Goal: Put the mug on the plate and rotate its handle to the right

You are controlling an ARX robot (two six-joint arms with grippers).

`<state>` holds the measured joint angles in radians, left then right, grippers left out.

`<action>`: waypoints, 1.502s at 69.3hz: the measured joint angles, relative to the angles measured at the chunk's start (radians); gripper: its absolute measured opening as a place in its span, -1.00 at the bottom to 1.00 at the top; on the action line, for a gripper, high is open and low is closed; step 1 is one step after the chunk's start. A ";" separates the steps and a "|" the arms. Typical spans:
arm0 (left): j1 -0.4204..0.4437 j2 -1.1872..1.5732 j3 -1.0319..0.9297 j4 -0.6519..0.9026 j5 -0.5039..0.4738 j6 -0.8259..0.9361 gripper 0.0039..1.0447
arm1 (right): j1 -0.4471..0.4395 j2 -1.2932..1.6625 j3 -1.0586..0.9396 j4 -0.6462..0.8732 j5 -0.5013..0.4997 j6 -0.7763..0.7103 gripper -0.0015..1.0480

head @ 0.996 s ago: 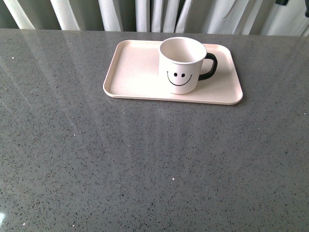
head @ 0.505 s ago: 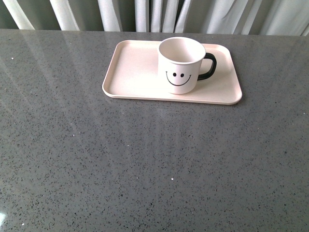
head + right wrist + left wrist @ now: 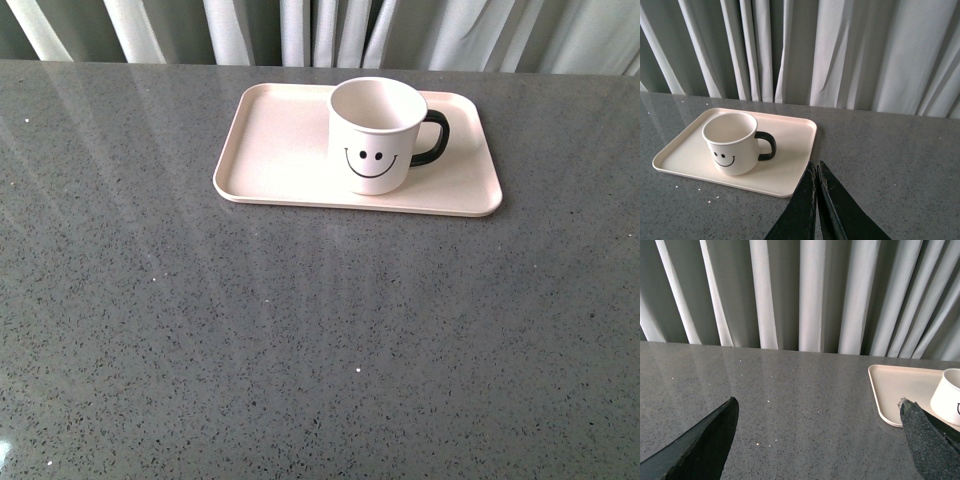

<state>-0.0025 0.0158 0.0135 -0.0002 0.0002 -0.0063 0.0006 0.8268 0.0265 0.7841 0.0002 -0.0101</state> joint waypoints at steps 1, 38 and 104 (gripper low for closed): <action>0.000 0.000 0.000 0.000 0.000 0.000 0.83 | 0.000 -0.016 -0.003 -0.013 0.000 0.000 -0.97; 0.000 0.000 0.000 0.000 0.000 0.000 0.83 | 0.000 -0.391 -0.008 -0.350 0.000 0.000 -0.97; 0.000 0.000 0.000 0.000 0.000 0.000 0.83 | 0.000 -0.818 -0.008 -0.780 0.000 0.000 -0.97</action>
<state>-0.0025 0.0158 0.0135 -0.0002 0.0002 -0.0063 0.0006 0.0090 0.0189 0.0036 0.0002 -0.0101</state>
